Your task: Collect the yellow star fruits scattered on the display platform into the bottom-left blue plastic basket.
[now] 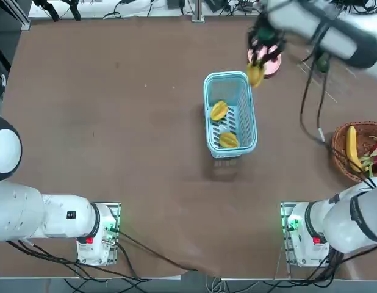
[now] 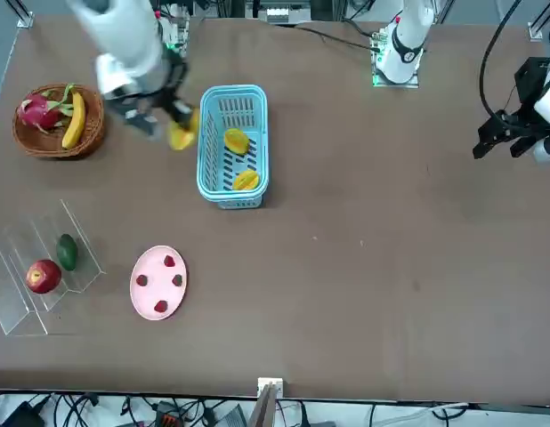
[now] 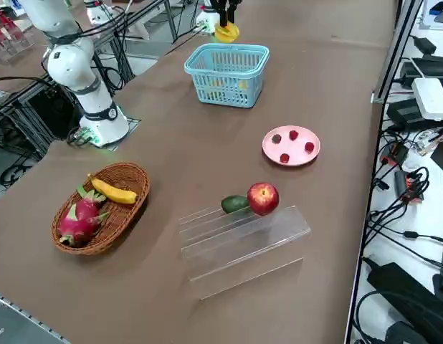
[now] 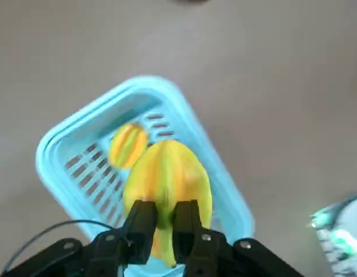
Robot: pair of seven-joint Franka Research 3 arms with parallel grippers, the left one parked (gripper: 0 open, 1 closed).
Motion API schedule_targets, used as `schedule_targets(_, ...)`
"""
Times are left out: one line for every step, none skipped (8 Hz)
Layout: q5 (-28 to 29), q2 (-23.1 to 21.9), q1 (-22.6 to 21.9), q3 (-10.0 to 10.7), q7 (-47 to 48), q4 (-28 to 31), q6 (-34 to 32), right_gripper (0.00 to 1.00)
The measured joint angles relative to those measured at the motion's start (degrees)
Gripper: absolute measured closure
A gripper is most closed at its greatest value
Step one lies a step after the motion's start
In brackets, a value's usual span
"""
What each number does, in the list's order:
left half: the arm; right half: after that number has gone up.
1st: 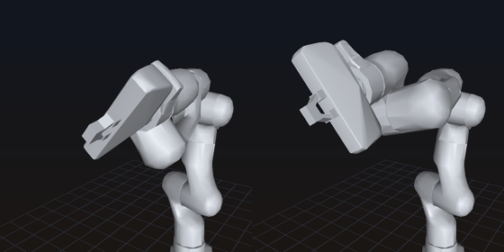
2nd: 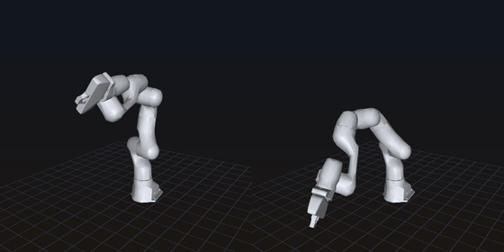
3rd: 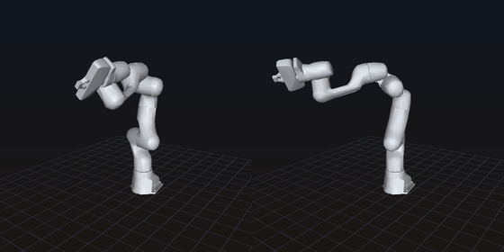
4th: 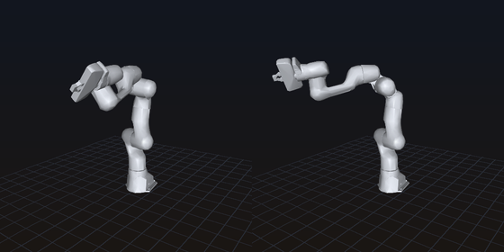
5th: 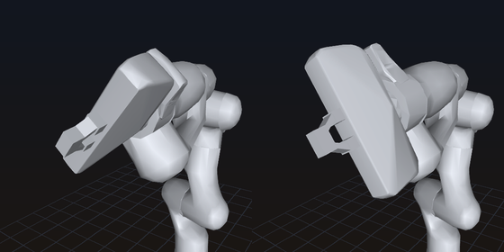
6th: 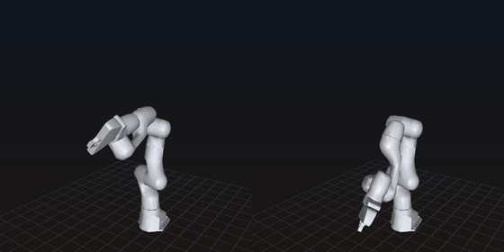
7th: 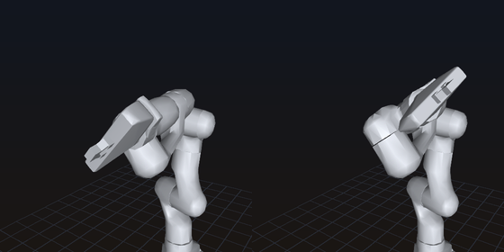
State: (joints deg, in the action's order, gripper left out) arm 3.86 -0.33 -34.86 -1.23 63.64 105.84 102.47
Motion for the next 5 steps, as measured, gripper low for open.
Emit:
schedule_targets(0.00, 0.63, -3.64, 0.01, 2.68, 3.33, 4.29, 0.79)
schedule_targets(0.00, 1.14, -5.77, 0.07, 3.58, 6.61, 6.92, 0.79)
schedule_targets(0.00, 1.36, -6.88, 0.27, 3.61, 9.46, 8.33, 0.79)
schedule_targets(0.00, 1.36, -7.42, 0.51, 3.61, 11.73, 9.01, 0.79)
schedule_targets(0.00, 1.37, -7.56, 0.62, 3.61, 13.32, 9.42, 0.81)
